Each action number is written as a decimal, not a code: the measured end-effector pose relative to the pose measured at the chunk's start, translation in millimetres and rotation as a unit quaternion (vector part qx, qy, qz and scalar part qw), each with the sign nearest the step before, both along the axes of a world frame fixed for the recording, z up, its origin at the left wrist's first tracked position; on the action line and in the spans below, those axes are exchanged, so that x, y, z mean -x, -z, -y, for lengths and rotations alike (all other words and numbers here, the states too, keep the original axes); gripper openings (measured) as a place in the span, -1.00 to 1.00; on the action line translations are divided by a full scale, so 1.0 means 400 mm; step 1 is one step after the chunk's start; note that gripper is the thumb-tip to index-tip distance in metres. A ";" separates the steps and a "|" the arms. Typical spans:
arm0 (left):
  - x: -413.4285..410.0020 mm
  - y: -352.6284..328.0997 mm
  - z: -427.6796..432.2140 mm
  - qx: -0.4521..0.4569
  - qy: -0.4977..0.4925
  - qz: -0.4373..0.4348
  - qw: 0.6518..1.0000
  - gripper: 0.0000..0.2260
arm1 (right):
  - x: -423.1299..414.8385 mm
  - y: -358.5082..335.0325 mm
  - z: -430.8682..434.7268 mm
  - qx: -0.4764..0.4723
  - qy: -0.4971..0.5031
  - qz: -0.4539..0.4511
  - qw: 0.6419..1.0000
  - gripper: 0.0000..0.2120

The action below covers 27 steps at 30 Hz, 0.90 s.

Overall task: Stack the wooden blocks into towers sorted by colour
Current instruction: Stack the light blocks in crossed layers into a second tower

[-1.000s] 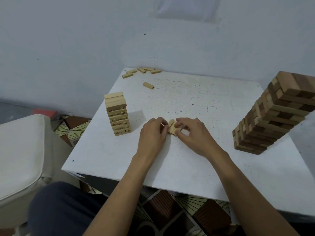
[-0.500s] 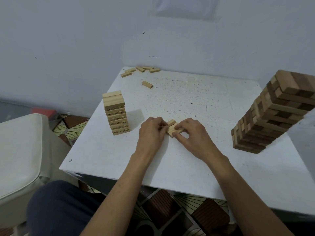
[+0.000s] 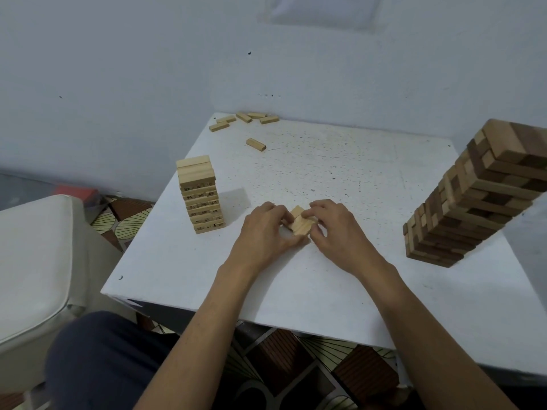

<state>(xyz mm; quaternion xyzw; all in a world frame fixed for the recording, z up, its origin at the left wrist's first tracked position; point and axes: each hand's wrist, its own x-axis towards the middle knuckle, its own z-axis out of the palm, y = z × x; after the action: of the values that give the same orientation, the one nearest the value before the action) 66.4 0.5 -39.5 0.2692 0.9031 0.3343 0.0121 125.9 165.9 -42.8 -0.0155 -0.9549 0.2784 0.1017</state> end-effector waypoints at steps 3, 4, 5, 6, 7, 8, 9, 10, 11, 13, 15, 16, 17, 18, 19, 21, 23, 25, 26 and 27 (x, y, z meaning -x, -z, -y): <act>-0.005 0.004 0.005 0.019 0.012 0.005 1.000 -0.49 | -0.004 0.004 -0.009 -0.010 0.015 -0.024 1.000 -0.73; -0.002 0.003 0.008 0.021 0.018 0.009 1.000 -0.44 | -0.010 0.003 -0.013 0.002 0.016 -0.032 0.999 -0.73; 0.004 0.001 0.013 0.016 0.027 0.016 0.999 -0.41 | -0.018 0.002 -0.018 0.018 0.013 -0.035 0.999 -0.74; 0.012 -0.003 0.018 0.009 0.041 0.027 0.999 -0.37 | -0.027 0.001 -0.022 0.035 0.005 -0.030 0.999 -0.73; 0.022 -0.008 0.021 0.006 0.061 0.041 0.997 -0.35 | -0.036 0.002 -0.024 0.045 -0.008 -0.016 0.999 -0.70; 0.031 -0.017 0.021 0.011 0.085 0.052 0.995 -0.35 | -0.043 0.002 -0.026 0.043 -0.020 0.003 0.999 -0.65; 0.039 -0.026 0.020 0.022 0.105 0.059 0.992 -0.37 | -0.045 0.004 -0.026 0.033 -0.029 0.020 0.999 -0.62; 0.046 -0.032 0.017 0.031 0.119 0.064 0.990 -0.41 | -0.046 0.004 -0.025 0.024 -0.035 0.029 0.999 -0.61; 0.051 -0.037 0.014 0.037 0.128 0.068 0.989 -0.45 | -0.044 0.003 -0.023 0.022 -0.037 0.031 0.999 -0.62; 0.057 -0.039 0.010 0.046 0.134 0.072 0.987 -0.51 | -0.039 0.000 -0.021 0.032 -0.040 0.028 0.998 -0.66; 0.060 -0.038 0.009 0.046 0.135 0.080 0.987 -0.54 | -0.034 -0.006 -0.022 0.039 -0.044 0.032 0.998 -0.68; 0.061 -0.039 0.009 0.042 0.133 0.088 0.986 -0.55 | -0.032 -0.008 -0.023 0.043 -0.046 0.036 0.997 -0.68; 0.062 -0.041 0.008 0.036 0.131 0.096 0.986 -0.55 | -0.031 -0.008 -0.025 0.046 -0.047 0.041 0.997 -0.68; 0.061 -0.043 0.008 0.032 0.130 0.102 0.986 -0.55 | -0.031 -0.008 -0.026 0.049 -0.047 0.046 0.997 -0.67; 0.059 -0.044 0.007 0.031 0.131 0.106 0.985 -0.55 | -0.030 -0.009 -0.027 0.054 -0.046 0.051 0.996 -0.67; 0.055 -0.044 0.006 0.031 0.136 0.107 0.984 -0.52 | -0.031 -0.011 -0.029 0.063 -0.045 0.057 0.995 -0.69; 0.049 -0.042 0.008 0.026 0.145 0.107 0.983 -0.50 | -0.034 -0.013 -0.030 0.067 -0.046 0.055 0.995 -0.71; 0.038 -0.043 0.013 0.024 0.154 0.101 0.983 -0.49 | -0.043 -0.025 -0.030 0.076 -0.047 0.060 0.994 -0.70; 0.029 -0.048 0.018 0.024 0.155 0.095 0.983 -0.50 | -0.048 -0.035 -0.029 0.083 -0.049 0.067 0.993 -0.69; 0.017 -0.057 0.025 0.022 0.154 0.090 0.984 -0.49 | -0.054 -0.047 -0.030 0.087 -0.054 0.074 0.992 -0.68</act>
<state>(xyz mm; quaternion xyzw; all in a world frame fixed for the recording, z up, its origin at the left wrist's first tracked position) 59.4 -9.5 -16.8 0.3730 0.8534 0.3312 0.1509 147.7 178.0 -23.8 0.0071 -0.9312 0.3641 0.0134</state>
